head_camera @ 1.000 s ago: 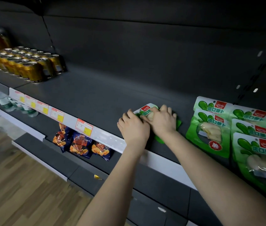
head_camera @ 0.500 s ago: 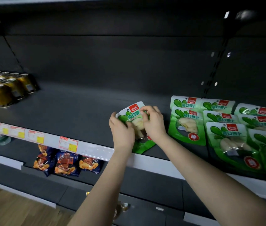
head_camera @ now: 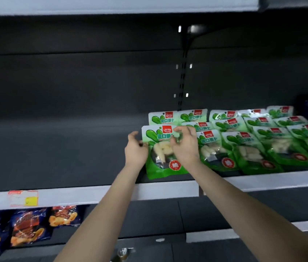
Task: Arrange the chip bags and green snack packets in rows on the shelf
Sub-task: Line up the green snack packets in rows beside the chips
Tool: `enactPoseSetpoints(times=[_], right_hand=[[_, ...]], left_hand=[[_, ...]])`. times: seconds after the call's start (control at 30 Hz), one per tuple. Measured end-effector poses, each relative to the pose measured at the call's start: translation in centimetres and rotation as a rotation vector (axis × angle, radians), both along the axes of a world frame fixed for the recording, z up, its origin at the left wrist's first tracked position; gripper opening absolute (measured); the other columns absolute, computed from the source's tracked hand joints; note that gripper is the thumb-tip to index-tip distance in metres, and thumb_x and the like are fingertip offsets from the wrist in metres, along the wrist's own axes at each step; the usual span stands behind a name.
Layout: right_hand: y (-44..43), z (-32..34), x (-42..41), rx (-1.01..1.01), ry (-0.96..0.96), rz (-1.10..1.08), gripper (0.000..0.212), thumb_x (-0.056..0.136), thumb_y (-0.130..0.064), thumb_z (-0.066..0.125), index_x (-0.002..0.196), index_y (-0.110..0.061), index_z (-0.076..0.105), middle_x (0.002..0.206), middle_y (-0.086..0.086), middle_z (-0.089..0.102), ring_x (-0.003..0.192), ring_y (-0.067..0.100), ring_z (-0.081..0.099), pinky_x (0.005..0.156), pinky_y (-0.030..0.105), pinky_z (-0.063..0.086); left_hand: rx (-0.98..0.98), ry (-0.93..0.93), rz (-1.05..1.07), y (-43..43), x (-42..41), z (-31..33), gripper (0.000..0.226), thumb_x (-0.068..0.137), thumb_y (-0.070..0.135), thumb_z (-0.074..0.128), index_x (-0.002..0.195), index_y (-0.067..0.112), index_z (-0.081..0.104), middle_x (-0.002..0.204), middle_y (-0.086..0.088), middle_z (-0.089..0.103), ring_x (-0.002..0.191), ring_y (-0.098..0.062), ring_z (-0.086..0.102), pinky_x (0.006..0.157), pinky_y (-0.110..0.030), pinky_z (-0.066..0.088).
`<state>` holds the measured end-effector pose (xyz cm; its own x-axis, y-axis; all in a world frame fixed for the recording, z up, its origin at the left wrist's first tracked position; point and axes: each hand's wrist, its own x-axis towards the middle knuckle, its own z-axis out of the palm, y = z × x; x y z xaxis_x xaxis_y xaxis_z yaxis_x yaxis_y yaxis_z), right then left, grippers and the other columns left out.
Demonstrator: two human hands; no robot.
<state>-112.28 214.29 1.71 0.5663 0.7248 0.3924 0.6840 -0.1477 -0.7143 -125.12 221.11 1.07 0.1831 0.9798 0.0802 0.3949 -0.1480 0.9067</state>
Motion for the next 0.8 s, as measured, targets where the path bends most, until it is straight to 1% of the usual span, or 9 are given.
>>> enactPoseSetpoints(times=[0.1, 0.13, 0.23, 0.33, 0.43, 0.5, 0.6, 0.67, 0.8], right_hand=[[-1.2, -0.8, 1.2, -0.053, -0.087, -0.035, 0.025, 0.088, -0.012, 0.064, 0.112, -0.015, 0.060, 0.131, 0.006, 0.042, 0.080, 0.005, 0.048, 0.063, 0.005, 0.036], [-1.3, -1.0, 1.4, -0.062, -0.102, -0.034, 0.025, 0.087, -0.010, 0.064, 0.112, -0.015, 0.061, 0.131, 0.006, 0.042, 0.081, 0.004, 0.048, 0.063, 0.003, 0.036], [-1.4, -1.1, 1.6, -0.061, -0.130, -0.004, 0.026, 0.089, -0.005, 0.060, 0.113, -0.012, 0.063, 0.135, 0.007, 0.040, 0.096, 0.007, 0.050, 0.081, 0.005, 0.036], [-1.2, -1.7, 1.1, -0.183, -0.150, 0.100, 0.031, 0.094, -0.015, 0.052, 0.124, -0.011, 0.059, 0.145, 0.008, 0.031, 0.114, 0.021, 0.054, 0.103, 0.025, 0.039], [-0.7, -2.4, 0.5, -0.402, -0.335, 0.196, 0.044, 0.099, -0.032, 0.039, 0.138, -0.014, 0.048, 0.153, 0.012, 0.026, 0.140, 0.028, 0.025, 0.118, 0.040, 0.015], [-0.5, -2.5, 0.4, -0.494, -0.418, 0.221, 0.051, 0.099, -0.039, 0.034, 0.145, -0.018, 0.036, 0.157, 0.009, 0.018, 0.146, 0.027, 0.006, 0.119, 0.046, 0.003], [-0.5, -2.5, 0.5, -0.588, -0.424, 0.212, 0.054, 0.097, -0.043, 0.033, 0.148, -0.027, 0.027, 0.160, 0.000, 0.009, 0.145, 0.038, -0.006, 0.117, 0.054, -0.003], [-0.6, -2.3, 0.4, -0.617, -0.377, 0.209, 0.054, 0.096, -0.044, 0.033, 0.149, -0.033, 0.025, 0.161, -0.002, 0.006, 0.143, 0.046, -0.005, 0.117, 0.054, -0.001], [-1.0, -2.2, 0.4, -0.623, -0.418, 0.168, 0.055, 0.096, -0.047, 0.033, 0.149, -0.034, 0.025, 0.160, 0.000, 0.009, 0.143, 0.044, 0.006, 0.118, 0.049, 0.010]], left_hand=[[0.066, 0.087, -0.062, -0.1, 1.9, -0.2, 0.038, 0.093, 0.006, 0.046, 0.129, 0.014, 0.050, 0.116, -0.006, 0.066, 0.111, -0.025, 0.057, 0.083, -0.023, 0.039], [0.085, 0.104, -0.063, -0.1, 2.3, -0.5, 0.037, 0.093, 0.006, 0.045, 0.128, 0.014, 0.052, 0.117, -0.006, 0.066, 0.112, -0.027, 0.057, 0.085, -0.024, 0.041], [0.128, 0.156, -0.040, 0.0, 3.0, -1.7, 0.033, 0.093, 0.008, 0.044, 0.125, 0.012, 0.053, 0.114, -0.010, 0.066, 0.109, -0.030, 0.057, 0.087, -0.033, 0.045], [0.193, 0.248, -0.024, 0.1, 3.1, -2.5, 0.027, 0.093, 0.009, 0.044, 0.119, 0.008, 0.053, 0.116, -0.013, 0.061, 0.110, -0.032, 0.050, 0.090, -0.037, 0.041], [0.226, 0.397, 0.018, 0.2, 3.2, -2.7, 0.028, 0.092, 0.012, 0.044, 0.118, 0.004, 0.052, 0.123, -0.015, 0.053, 0.113, -0.033, 0.044, 0.096, -0.035, 0.031], [0.200, 0.410, 0.030, 0.0, 3.1, -2.6, 0.028, 0.089, 0.010, 0.045, 0.116, 0.003, 0.049, 0.122, -0.016, 0.054, 0.114, -0.034, 0.044, 0.097, -0.036, 0.030], [0.181, 0.350, -0.024, -0.3, 2.9, -2.3, 0.038, 0.082, 0.003, 0.045, 0.119, 0.003, 0.041, 0.119, -0.016, 0.056, 0.116, -0.036, 0.046, 0.106, -0.041, 0.027], [0.186, 0.333, -0.070, -0.2, 2.8, -2.4, 0.048, 0.081, 0.002, 0.043, 0.128, 0.006, 0.035, 0.127, -0.012, 0.053, 0.125, -0.031, 0.042, 0.113, -0.044, 0.018], [0.171, 0.370, -0.157, -0.2, 2.9, -2.3, 0.053, 0.085, 0.010, 0.039, 0.137, 0.016, 0.029, 0.142, -0.004, 0.041, 0.139, -0.020, 0.022, 0.116, -0.048, 0.007]])
